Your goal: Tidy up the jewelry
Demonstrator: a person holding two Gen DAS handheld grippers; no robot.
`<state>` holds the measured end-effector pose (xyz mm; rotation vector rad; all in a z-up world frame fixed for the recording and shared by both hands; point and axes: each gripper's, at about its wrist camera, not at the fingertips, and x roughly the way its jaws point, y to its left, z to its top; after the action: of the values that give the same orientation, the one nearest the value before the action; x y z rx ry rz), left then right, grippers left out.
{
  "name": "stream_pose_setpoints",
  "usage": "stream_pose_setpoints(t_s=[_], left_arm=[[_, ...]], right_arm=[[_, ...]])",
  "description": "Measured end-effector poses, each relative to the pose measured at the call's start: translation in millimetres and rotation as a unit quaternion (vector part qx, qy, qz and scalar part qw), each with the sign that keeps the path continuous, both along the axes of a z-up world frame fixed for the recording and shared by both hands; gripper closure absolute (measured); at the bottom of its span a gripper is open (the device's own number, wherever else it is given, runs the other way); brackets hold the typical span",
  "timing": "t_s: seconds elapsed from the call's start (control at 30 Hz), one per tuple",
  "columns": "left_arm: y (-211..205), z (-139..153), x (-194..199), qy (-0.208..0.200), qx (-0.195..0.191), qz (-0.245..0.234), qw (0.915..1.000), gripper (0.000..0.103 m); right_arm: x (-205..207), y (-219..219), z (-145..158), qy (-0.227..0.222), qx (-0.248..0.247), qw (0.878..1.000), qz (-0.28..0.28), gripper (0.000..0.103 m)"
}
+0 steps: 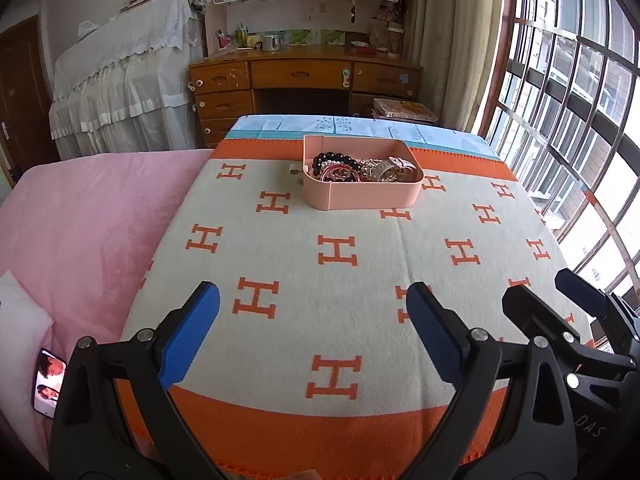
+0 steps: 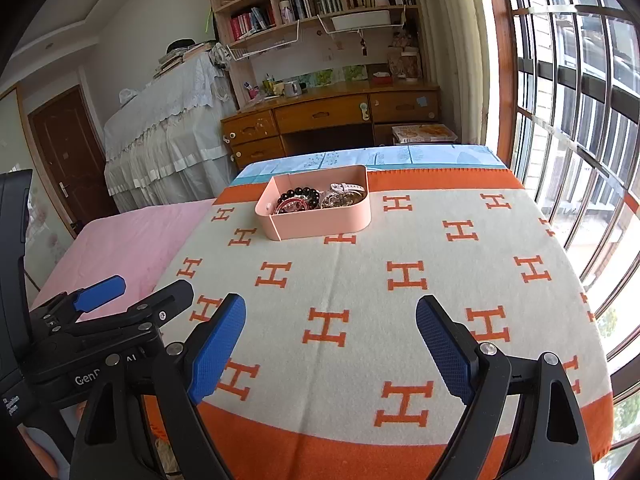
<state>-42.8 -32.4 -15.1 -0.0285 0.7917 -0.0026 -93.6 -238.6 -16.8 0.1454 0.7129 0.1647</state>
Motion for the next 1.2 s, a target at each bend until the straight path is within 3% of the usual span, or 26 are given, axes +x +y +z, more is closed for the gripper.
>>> stream_pose_setpoints(t_s=[1.2], left_arm=[[4.6,-14.8,6.0,0.01,-0.001,-0.001,0.9999,0.01]], right_arm=[[-9.5,-4.8,-5.1,0.01,0.003,1.0,0.0,0.015]])
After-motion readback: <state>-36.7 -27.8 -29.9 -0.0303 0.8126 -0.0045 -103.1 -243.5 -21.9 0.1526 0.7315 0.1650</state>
